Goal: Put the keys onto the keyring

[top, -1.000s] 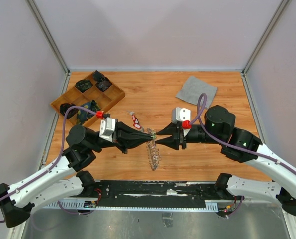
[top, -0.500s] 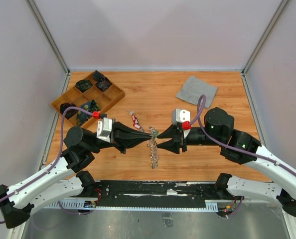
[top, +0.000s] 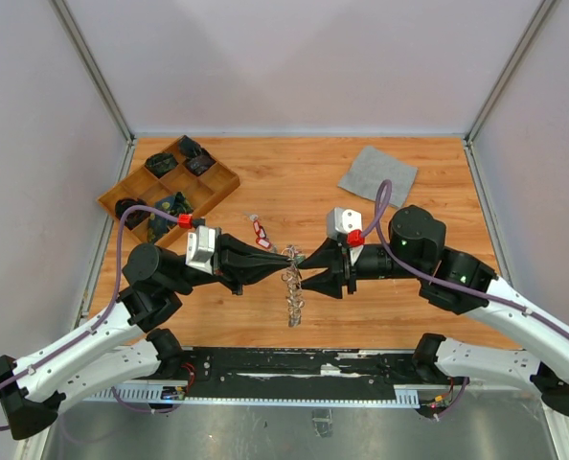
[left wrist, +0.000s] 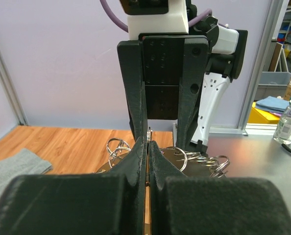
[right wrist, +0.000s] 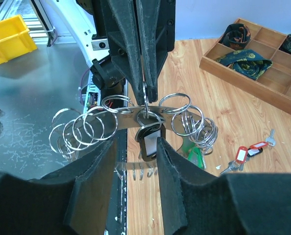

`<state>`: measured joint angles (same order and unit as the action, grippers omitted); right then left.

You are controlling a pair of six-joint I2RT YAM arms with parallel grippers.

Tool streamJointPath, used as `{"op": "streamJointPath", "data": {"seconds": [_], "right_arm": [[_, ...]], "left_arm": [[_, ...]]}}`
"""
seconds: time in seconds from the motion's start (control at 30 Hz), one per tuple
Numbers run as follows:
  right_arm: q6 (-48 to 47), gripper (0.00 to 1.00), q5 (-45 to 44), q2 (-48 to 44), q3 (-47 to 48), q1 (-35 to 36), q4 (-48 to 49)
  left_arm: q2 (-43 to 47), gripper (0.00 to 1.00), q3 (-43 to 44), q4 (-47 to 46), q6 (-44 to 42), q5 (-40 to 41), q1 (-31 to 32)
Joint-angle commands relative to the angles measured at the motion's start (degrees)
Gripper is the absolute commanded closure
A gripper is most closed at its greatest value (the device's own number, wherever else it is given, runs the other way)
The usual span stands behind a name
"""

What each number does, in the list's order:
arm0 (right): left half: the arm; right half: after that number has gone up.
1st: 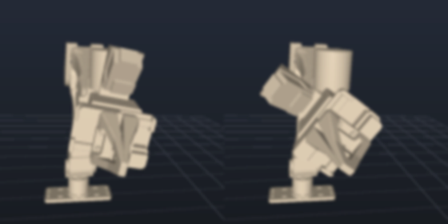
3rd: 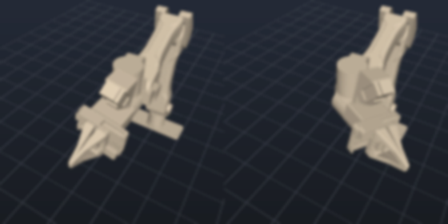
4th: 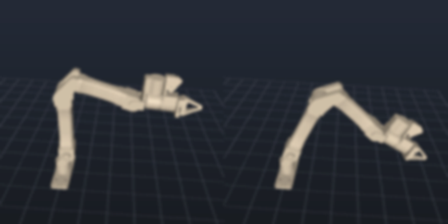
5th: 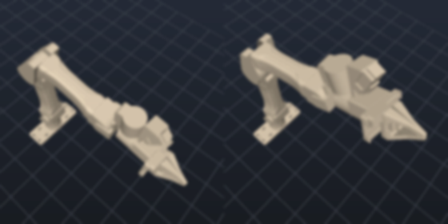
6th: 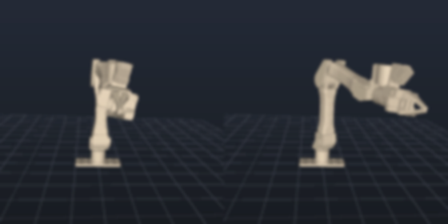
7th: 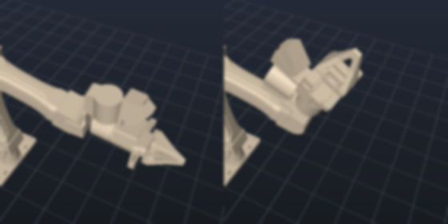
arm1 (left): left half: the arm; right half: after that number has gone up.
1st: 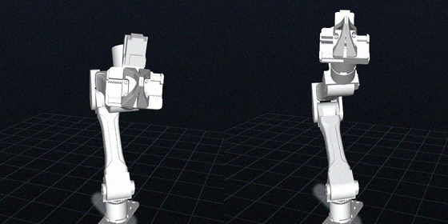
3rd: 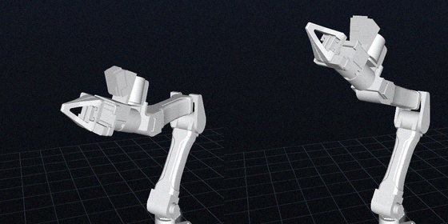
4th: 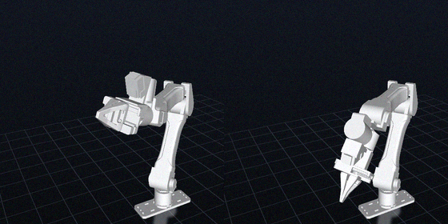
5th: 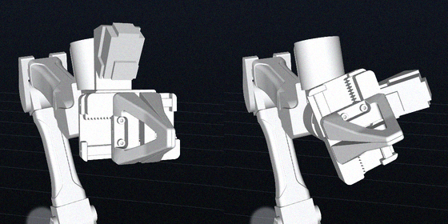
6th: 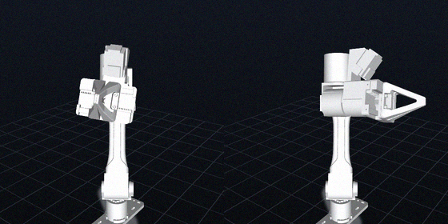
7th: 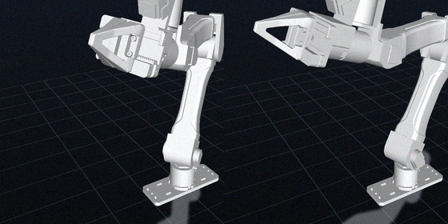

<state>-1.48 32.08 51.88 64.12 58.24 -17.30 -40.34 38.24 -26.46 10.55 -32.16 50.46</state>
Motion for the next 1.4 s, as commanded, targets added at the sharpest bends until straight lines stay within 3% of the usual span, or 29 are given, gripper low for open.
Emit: {"op": "streamJointPath", "data": {"seconds": [0.0,0.23,0.57,0.7,1.2,1.37], "right_arm": [[1.76,0.6,1.24,0.39,-0.48,0.82,3.65],[2.18,0.61,-0.34,1.03,-0.24,0.82,3.88],[1.5,0.86,-3.04,0.36,0.59,0.82,1.79],[0.6,0.91,-3.8,0.19,1.57,0.85,0.22],[-0.92,0.93,-7.12,-2.16,2.66,0.82,-1.08],[-1.35,0.9,-6.65,-2.37,2.66,0.82,-1.46]], "left_arm": [[0.87,0.99,0.48,-3.25,-0.5,0.61,0.33],[0.7,0.99,0.64,-3.49,-0.44,0.35,0.3],[1.13,0.99,0.31,-3.25,-0.44,0.3,0.26],[1.06,0.99,0.26,-3.16,-0.57,0.27,0.28],[0.46,1.0,0.26,-3.33,-0.44,-0.7,0.31],[0.09,0.99,0.26,-3.42,-0.22,-1.29,0.3]]}}
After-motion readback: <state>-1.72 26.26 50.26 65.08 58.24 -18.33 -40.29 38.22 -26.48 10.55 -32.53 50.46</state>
